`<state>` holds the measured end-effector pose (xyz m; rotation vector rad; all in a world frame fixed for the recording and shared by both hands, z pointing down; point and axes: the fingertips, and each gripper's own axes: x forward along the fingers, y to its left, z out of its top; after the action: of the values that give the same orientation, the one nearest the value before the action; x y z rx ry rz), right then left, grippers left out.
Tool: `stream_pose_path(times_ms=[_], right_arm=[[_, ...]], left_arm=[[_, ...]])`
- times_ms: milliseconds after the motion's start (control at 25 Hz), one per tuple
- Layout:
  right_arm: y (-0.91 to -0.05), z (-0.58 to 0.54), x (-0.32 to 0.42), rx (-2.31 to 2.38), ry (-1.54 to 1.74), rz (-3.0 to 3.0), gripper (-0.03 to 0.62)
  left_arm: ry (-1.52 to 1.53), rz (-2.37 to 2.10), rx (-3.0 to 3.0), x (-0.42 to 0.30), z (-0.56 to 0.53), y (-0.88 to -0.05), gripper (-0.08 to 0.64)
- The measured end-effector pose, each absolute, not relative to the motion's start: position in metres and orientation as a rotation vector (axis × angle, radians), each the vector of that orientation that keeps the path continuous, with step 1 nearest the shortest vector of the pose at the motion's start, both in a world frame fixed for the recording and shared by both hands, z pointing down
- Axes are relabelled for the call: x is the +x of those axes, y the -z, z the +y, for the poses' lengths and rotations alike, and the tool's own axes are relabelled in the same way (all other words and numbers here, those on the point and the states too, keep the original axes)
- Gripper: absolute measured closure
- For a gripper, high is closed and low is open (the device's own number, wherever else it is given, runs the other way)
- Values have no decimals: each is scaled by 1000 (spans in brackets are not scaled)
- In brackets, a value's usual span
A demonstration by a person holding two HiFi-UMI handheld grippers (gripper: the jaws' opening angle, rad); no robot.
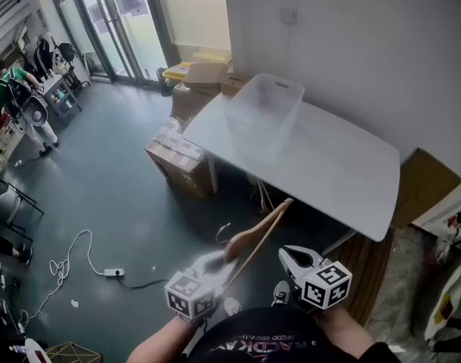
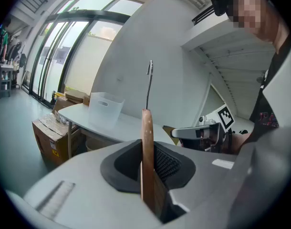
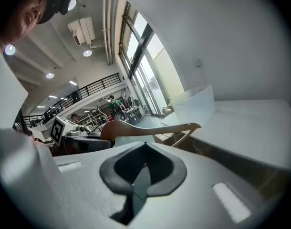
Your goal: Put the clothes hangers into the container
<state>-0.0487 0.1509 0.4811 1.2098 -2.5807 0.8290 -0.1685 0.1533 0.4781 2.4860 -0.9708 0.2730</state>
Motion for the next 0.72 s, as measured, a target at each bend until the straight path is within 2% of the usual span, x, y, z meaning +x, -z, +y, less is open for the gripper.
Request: stream_pose_path(times_ms=[720], right_arm=[[-482, 153, -47, 1244, -872, -2608, 589]], left_arm=[[-276, -978, 2478, -171, 159, -482, 499]])
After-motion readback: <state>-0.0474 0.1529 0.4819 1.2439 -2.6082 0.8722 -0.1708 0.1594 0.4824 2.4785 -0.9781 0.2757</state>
